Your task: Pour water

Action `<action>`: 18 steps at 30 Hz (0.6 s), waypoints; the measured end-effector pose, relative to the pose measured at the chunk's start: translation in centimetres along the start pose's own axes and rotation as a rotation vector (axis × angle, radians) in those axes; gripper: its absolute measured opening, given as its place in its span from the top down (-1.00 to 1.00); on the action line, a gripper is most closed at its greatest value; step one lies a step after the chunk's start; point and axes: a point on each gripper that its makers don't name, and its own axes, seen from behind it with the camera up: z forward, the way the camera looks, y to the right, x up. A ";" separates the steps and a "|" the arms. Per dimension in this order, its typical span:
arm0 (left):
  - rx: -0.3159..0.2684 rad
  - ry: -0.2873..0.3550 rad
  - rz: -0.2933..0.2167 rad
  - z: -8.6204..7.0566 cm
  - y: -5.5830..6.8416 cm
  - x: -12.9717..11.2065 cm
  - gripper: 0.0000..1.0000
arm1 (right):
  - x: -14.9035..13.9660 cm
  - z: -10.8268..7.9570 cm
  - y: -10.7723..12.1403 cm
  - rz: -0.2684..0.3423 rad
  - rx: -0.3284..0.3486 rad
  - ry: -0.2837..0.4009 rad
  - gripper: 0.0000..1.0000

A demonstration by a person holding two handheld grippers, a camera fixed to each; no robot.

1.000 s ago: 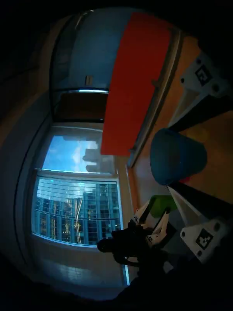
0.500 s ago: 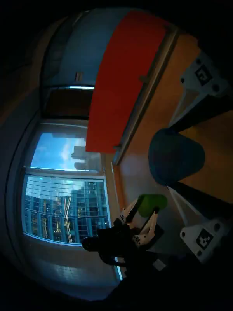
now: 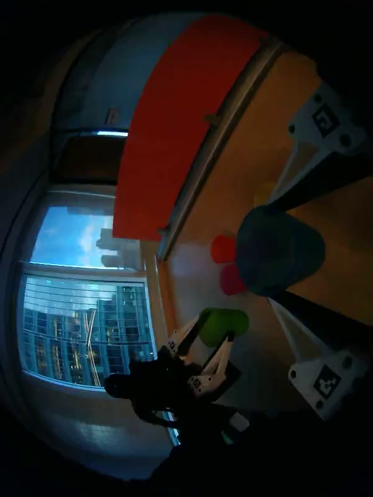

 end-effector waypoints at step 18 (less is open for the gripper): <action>-0.041 -0.121 0.005 1.9 0.6 -4.5 -0.77 | -5.1 2.3 -0.2 -0.001 0.026 -0.117 -0.83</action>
